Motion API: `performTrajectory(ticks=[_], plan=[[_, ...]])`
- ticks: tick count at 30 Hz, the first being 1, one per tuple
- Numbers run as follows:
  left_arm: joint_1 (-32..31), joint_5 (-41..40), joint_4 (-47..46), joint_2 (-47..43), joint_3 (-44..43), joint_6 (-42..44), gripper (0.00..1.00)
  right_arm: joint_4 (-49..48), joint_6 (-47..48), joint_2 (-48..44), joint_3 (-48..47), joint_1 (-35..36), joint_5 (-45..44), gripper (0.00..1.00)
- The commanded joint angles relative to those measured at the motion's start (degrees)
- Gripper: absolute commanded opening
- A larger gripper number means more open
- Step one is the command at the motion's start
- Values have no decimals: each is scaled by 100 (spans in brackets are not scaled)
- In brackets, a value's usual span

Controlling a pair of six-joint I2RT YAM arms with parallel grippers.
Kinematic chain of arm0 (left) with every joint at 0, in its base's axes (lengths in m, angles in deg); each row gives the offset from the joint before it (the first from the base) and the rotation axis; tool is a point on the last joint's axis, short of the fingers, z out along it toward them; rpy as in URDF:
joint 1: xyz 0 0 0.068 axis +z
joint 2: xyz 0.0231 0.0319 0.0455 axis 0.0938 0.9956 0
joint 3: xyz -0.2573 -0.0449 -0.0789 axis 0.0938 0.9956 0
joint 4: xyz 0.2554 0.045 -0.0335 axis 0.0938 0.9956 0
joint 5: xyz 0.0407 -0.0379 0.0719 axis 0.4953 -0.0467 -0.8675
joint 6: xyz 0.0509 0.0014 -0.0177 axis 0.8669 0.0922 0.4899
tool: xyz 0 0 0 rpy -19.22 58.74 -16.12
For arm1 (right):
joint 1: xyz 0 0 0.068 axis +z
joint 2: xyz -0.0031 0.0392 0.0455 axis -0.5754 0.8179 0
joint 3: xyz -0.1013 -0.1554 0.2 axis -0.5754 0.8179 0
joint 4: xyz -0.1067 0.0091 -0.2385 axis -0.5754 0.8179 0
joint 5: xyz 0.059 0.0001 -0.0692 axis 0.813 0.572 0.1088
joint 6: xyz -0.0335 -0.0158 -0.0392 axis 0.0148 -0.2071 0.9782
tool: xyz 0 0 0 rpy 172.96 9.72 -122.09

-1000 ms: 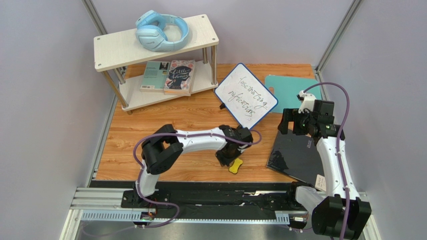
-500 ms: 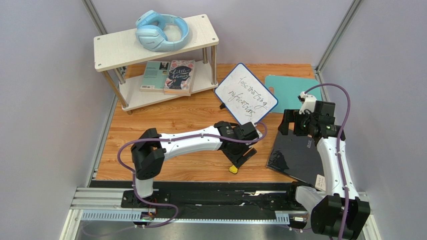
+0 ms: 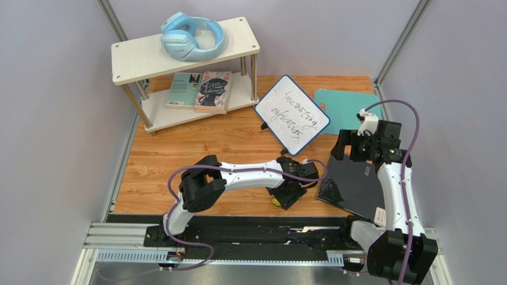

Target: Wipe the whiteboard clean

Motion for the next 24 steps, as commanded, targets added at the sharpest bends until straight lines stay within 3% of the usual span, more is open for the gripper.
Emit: performTrajectory(ticks=[1,16,22,24], plan=[[13,-266,68,-158,-178,-105,68,-49,62,12,-30,-66,211,100],[171,59,-301,326,-240,-34,63,-14,80,92,-39,-154,282,100],[382,24,-363,326,-161,71,51,-22,88,-5,-39,-286,352,100],[435,-11,-372,256,-134,89,37,4,106,-23,-56,-365,457,100]])
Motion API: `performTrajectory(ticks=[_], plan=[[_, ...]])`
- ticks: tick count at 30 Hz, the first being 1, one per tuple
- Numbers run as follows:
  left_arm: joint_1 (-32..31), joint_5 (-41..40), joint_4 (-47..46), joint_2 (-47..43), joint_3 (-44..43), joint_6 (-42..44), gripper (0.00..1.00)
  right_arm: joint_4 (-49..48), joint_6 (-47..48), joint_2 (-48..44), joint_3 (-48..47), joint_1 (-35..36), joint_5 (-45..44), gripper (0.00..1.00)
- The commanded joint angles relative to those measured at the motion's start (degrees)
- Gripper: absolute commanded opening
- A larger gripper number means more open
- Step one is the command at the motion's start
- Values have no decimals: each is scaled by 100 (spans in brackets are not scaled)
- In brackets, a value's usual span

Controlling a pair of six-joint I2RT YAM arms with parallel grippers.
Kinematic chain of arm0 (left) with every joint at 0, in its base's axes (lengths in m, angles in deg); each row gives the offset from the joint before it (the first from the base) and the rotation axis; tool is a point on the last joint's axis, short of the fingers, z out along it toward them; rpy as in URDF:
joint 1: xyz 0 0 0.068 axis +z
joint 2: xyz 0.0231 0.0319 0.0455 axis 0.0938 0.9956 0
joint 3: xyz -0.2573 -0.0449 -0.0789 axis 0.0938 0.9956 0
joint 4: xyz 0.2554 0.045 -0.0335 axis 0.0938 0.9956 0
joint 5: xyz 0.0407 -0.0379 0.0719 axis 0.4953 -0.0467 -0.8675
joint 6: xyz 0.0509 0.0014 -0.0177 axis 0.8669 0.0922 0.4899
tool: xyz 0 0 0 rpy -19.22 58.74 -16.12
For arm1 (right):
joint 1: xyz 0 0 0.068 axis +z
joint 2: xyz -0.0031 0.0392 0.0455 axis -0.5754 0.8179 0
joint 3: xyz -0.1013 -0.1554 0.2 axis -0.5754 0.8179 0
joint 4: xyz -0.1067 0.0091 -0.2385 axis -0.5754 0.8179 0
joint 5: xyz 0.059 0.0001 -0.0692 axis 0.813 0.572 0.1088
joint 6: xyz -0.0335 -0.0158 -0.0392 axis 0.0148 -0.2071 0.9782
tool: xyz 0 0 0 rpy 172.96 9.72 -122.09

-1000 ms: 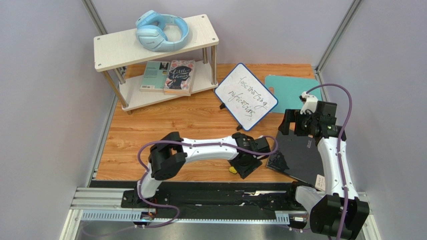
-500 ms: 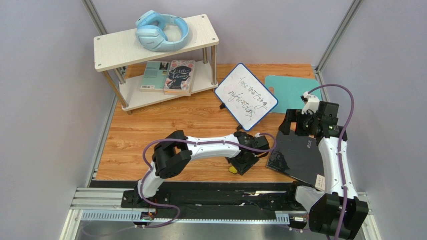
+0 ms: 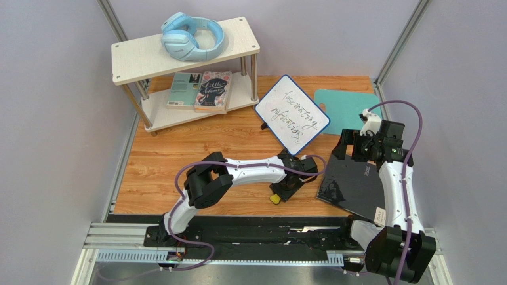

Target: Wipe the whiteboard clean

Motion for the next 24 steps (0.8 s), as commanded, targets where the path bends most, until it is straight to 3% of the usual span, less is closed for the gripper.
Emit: performTrajectory(ticks=[1,4,6,8,11,19,24], plan=[[134,-57,-94,-188,38,135,30,6,104,-108,-65,-164,293,100],[134,-171,-51,-398,91,188,5,85,95,102,-258,-199,311,100],[151,-285,-15,-522,153,223,3,164,104,313,-398,-208,355,100],[160,-416,2,-724,214,267,0,252,113,673,-688,-243,487,92],[248,-575,64,-1023,302,328,0,435,165,1227,-1241,-278,803,88],[836,-699,20,-1884,443,565,0,622,148,2545,-2472,-340,1996,86],[1231,-690,169,-1946,171,768,0,569,130,3730,-3289,-340,2710,83]])
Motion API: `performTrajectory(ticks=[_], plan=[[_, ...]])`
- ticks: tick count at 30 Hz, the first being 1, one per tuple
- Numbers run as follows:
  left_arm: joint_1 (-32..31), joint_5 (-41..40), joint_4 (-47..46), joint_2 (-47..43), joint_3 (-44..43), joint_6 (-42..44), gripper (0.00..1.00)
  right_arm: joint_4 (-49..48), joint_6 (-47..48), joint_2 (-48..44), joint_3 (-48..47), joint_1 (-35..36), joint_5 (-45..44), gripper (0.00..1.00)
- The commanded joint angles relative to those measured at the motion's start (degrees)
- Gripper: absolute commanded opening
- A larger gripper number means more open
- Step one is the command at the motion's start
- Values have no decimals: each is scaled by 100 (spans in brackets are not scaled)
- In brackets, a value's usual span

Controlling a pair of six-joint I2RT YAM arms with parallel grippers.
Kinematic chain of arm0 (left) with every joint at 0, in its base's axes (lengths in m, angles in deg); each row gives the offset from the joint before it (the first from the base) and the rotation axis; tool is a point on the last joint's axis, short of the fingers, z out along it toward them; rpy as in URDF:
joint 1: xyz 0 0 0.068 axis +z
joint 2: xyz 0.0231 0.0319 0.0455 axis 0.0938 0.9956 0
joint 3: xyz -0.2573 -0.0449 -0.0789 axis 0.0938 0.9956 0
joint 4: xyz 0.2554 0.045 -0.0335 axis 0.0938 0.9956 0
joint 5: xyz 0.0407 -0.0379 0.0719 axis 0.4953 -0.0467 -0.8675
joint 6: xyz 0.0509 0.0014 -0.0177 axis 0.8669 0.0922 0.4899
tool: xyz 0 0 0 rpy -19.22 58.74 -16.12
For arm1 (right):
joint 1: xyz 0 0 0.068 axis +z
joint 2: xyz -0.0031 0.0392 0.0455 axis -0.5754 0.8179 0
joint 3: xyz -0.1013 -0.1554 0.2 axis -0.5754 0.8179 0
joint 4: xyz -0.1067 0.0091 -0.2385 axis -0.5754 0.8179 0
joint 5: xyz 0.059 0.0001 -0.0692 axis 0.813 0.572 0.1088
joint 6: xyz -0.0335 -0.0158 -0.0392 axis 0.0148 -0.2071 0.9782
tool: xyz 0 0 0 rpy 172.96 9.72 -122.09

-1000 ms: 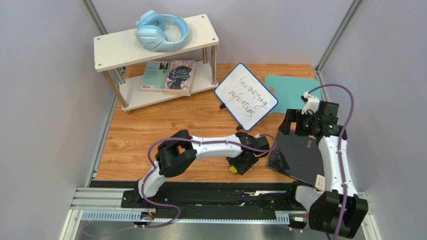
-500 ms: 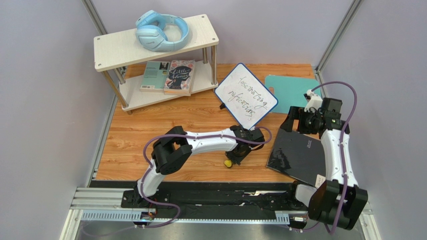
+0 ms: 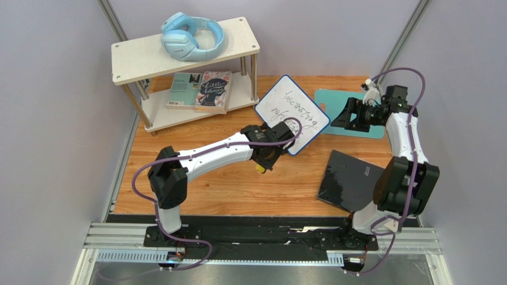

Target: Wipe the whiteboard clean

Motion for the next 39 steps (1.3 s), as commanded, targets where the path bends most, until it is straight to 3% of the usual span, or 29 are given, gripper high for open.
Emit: performTrajectory(ticks=[1,8,23,28,32,34,35,39], plan=[[255,-87,160,-108,-286,287,0,-17,28,854,-746,-28,1027,82],[361,-96,328,191,-673,314,0,-123,-95,1786,-1441,60,1495,70],[440,-78,345,191,-603,226,0,-88,45,2173,-1661,561,1152,39],[457,-95,345,138,-594,217,0,263,361,2331,-1793,570,1056,17],[466,-95,345,112,-577,208,0,668,739,2481,-1969,605,1152,18],[466,-104,337,103,-550,199,0,773,853,2525,-2004,605,1222,13],[484,-113,328,94,-542,191,0,817,897,2551,-2021,605,1248,1],[528,-113,266,-11,-445,147,0,1335,1581,2543,-2101,632,1223,0]])
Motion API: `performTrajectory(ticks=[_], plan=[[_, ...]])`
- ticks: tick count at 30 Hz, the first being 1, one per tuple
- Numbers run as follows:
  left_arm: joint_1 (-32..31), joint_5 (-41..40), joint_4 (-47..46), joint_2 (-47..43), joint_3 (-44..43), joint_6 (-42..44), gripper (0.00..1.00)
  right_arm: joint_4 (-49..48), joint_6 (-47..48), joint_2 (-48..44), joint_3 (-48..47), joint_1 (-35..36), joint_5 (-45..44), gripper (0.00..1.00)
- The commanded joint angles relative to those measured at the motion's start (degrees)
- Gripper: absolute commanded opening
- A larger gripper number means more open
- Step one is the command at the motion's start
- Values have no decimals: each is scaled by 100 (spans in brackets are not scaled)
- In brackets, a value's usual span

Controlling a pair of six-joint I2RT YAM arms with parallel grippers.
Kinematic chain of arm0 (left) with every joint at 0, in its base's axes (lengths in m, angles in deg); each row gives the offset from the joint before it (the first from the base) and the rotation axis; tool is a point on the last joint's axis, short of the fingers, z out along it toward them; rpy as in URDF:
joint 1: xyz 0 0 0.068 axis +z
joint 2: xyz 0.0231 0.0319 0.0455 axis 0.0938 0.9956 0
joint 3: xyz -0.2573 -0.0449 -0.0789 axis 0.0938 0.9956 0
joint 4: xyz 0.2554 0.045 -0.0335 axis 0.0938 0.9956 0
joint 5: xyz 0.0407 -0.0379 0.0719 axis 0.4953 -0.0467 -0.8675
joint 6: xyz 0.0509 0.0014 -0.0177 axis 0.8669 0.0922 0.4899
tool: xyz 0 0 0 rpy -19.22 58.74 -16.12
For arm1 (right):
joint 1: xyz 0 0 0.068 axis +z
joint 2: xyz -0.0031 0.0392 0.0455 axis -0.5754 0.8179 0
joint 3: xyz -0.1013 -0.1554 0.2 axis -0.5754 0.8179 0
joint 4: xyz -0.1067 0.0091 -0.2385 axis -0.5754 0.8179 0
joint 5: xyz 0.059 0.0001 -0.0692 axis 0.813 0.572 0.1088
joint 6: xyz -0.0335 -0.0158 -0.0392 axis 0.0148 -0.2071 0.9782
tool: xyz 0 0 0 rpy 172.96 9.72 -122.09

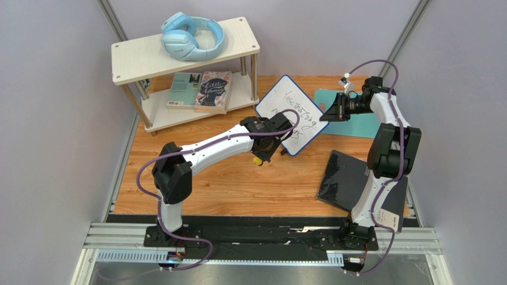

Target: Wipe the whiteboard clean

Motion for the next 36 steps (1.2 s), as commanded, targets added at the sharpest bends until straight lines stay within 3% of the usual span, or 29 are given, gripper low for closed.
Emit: performTrajectory(ticks=[1,6,11,19,24,30,36], plan=[[99,-37,-53,-341,106,-74,0,948,1079,101,-256,85,-259,0],[240,7,-176,-482,176,-136,0,1741,2230,119,-274,103,-462,0],[319,34,-299,-561,159,-145,0,2436,2804,198,-318,94,-471,0],[319,-124,-711,-26,-472,136,0,1789,2165,40,-54,94,-480,0],[328,-326,-1607,730,-1097,347,0,1154,1689,-276,254,103,-577,0],[556,-441,-2416,1574,-2273,541,0,1197,1600,-294,184,103,-594,0],[1066,42,-3189,1970,-2548,409,0,1592,1898,-215,-45,103,-594,0]])
